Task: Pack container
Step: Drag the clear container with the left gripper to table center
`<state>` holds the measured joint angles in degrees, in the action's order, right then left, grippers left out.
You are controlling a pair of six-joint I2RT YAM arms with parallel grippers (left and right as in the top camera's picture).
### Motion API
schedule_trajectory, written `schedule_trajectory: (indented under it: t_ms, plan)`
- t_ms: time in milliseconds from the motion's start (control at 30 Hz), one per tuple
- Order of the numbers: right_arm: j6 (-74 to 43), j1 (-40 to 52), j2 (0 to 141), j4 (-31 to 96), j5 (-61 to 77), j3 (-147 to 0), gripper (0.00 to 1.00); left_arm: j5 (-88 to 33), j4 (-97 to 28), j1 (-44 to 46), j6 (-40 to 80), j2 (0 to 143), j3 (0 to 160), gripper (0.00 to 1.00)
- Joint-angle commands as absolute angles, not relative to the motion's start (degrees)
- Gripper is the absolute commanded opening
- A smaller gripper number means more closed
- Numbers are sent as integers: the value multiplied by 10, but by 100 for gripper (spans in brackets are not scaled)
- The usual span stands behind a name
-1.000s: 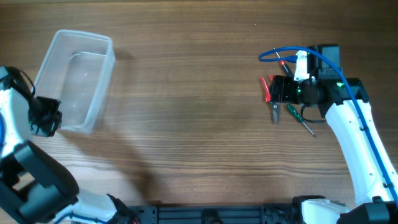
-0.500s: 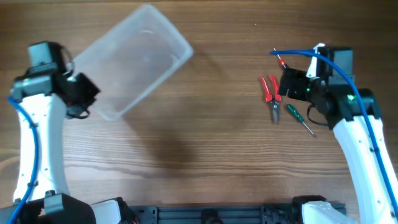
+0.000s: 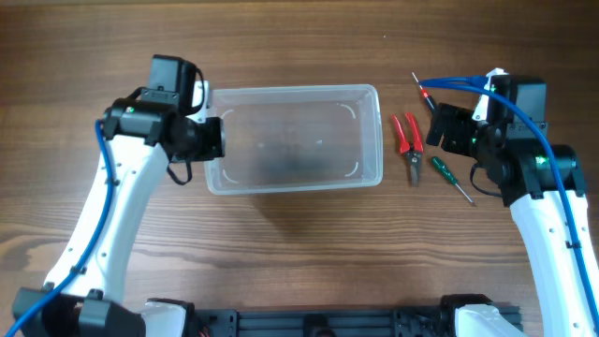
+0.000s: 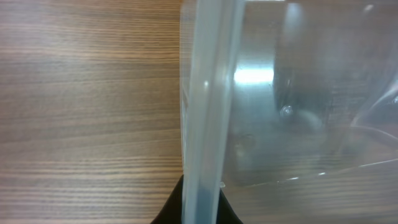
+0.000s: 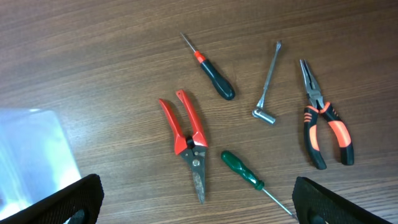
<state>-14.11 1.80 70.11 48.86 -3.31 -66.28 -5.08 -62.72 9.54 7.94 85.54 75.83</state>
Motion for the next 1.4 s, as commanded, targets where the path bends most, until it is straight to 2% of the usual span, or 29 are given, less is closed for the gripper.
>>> schedule_trajectory:
  t_ms: [0,600,667,733,800,1100,1367]
  plan:
    - [-150,16,694,492,-47,-675,98,-70,-609,104,64,897,759,4]
    - [-135,16,694,504,-45,-675,100,-70,-563,104,64,1016,759,6]
    - [-135,16,694,505,-45,-675,100,-70,-561,104,64,1022,759,17]
    - [-134,16,694,506,-45,-675,100,-70,-561,104,64,1028,759,21]
    - [-133,16,694,506,-45,-675,99,-70,-561,104,64,1040,759,30]
    - [-116,16,694,508,-29,-675,100,-70,-563,104,64,1045,760,46]
    - [-116,16,694,511,-24,-675,100,-70,-561,104,64,1007,764,65]
